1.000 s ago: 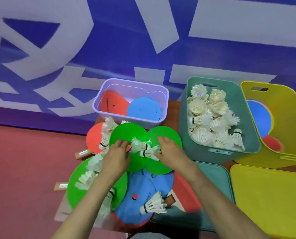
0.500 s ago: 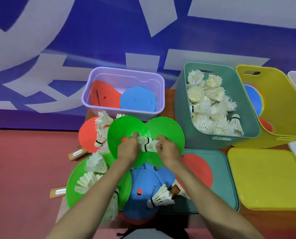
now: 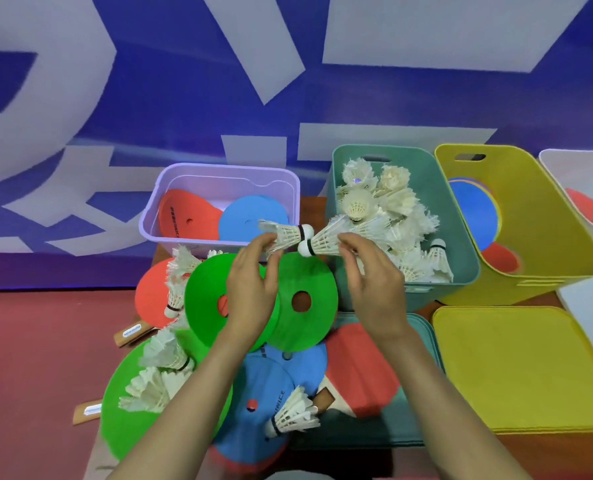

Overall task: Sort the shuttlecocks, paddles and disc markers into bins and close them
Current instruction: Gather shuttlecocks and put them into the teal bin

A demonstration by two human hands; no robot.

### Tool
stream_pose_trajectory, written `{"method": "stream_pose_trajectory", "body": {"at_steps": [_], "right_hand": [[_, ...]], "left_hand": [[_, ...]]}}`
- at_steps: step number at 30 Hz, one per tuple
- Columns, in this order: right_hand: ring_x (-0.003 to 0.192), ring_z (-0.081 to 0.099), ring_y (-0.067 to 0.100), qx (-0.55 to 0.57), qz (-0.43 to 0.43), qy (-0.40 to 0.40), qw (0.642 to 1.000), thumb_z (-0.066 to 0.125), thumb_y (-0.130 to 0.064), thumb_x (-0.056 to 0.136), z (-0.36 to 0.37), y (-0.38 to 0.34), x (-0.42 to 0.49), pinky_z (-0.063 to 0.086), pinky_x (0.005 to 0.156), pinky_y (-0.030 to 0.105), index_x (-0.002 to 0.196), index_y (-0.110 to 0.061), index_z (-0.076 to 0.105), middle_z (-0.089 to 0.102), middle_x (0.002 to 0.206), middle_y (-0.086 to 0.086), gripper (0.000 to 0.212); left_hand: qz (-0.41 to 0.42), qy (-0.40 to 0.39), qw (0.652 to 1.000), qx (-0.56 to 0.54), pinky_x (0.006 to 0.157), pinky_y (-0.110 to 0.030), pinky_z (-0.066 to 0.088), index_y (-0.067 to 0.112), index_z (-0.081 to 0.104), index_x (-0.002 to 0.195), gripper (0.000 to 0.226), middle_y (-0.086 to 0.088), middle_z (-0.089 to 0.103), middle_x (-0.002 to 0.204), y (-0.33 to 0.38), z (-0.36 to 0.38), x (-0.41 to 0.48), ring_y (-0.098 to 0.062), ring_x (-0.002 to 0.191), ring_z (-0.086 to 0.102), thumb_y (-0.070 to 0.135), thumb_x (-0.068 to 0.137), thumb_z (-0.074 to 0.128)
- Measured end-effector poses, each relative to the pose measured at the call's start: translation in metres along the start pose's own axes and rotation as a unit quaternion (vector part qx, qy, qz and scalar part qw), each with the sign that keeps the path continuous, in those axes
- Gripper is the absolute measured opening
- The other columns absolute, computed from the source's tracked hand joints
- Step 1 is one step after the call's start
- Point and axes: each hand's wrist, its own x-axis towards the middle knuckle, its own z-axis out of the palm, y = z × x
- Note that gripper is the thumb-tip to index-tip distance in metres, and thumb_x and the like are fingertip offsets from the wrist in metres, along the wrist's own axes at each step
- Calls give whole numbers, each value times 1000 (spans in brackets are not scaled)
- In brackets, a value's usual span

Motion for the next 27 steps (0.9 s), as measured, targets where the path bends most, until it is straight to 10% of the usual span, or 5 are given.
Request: {"method": "stream_pose_trajectory", "body": {"at_steps": [7,14,27], "right_hand": [[90,60,13,-40,48,42,997,51,-17,93,-69,65,31,44,79,21,107,-8,64,68,101,5,21],[90,63,29,-98,140,-23,985,51,-15,94,-99,134,55,50,70,40,106,-11,60,67,101,5,15],[85,58,35,-195,105,-192,956,45,-3,90,-41,187,136,35,62,34,105,-9,55,62,102,10,18]], "left_hand": [[57,-20,998,-17,86,-24,39,10,64,106,20,-2,66,103,63,58,26,-16,97,54,18,89,56],[84,-77,989,89,71,-29,43,17,63,94,7,2,64,94,91,119,48,-20,86,60,20,88,61],[19,-192,930,313,66,-38,45,14,57,103,16,-6,61,106,70,172,87,-35,87,60,18,92,46]]}}
